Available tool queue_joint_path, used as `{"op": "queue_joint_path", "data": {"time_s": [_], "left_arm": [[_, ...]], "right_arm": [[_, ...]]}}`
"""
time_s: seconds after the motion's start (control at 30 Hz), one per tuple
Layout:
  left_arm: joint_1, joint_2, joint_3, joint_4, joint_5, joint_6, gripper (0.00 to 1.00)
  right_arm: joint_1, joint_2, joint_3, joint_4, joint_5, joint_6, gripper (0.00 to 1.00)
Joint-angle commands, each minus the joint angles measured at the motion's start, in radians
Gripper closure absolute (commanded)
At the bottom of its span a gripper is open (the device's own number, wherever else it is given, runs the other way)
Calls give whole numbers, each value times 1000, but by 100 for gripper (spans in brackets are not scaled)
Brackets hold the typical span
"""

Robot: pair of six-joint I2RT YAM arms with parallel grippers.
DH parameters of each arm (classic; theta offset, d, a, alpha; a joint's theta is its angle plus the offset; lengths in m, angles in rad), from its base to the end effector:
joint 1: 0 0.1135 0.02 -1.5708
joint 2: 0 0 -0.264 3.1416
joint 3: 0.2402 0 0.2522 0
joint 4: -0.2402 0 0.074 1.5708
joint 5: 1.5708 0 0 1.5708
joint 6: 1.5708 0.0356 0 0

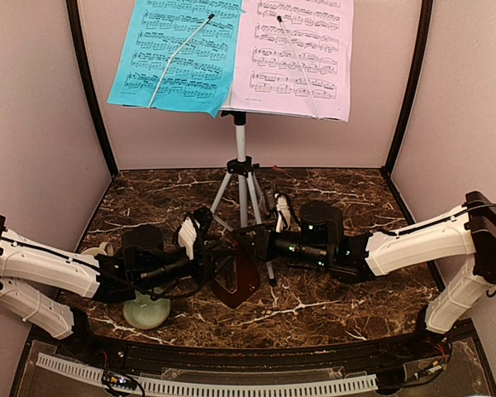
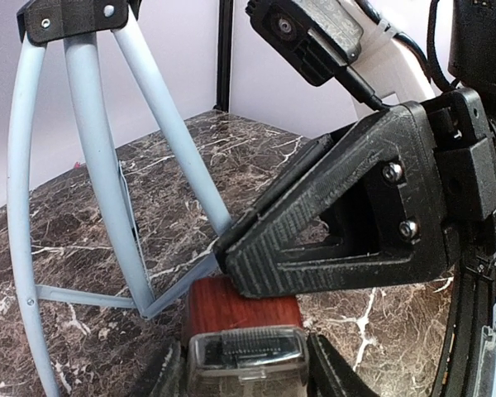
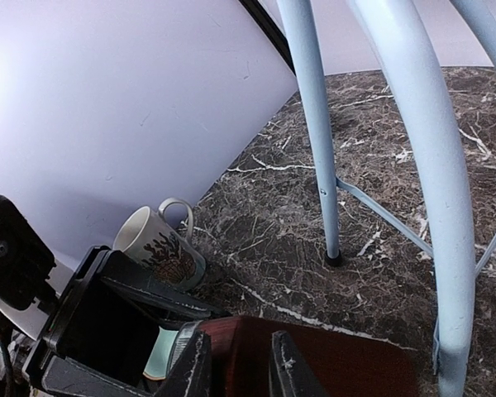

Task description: Set up the instrument practice props

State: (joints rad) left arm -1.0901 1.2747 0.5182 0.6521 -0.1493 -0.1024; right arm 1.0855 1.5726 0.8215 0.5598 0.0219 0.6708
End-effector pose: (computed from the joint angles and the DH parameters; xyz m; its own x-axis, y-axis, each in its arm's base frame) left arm 0.1300 -0.2378 0.2301 -0.1306 0.0318 -0.9909 0.7993 0.5948 -0.0862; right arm 0.1631 0.3075 0.2333 -0.6129 0.1700 -0.7716 -0.6297 0.4848 0.6070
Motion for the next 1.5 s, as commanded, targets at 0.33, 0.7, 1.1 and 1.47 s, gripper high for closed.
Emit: {"op": "queue_joint_path", "data": {"time_s": [0.33,0.7,1.1,1.47], "left_arm": [[-8,-14,-98,226,81,-141,78],[-8,-160,-58,-14,61,29,81],[133,-299,71,-492,-45,-69,84],[530,-97,238,-846,126,-174,86]], "right_arm": [[-26,67,-65,-275,107,-54,75],[-25,59,-59,-276,108,-62,75],[-13,42,-43,-268,91,-97,71],[7,29,52,-283,96,-149,65]]}}
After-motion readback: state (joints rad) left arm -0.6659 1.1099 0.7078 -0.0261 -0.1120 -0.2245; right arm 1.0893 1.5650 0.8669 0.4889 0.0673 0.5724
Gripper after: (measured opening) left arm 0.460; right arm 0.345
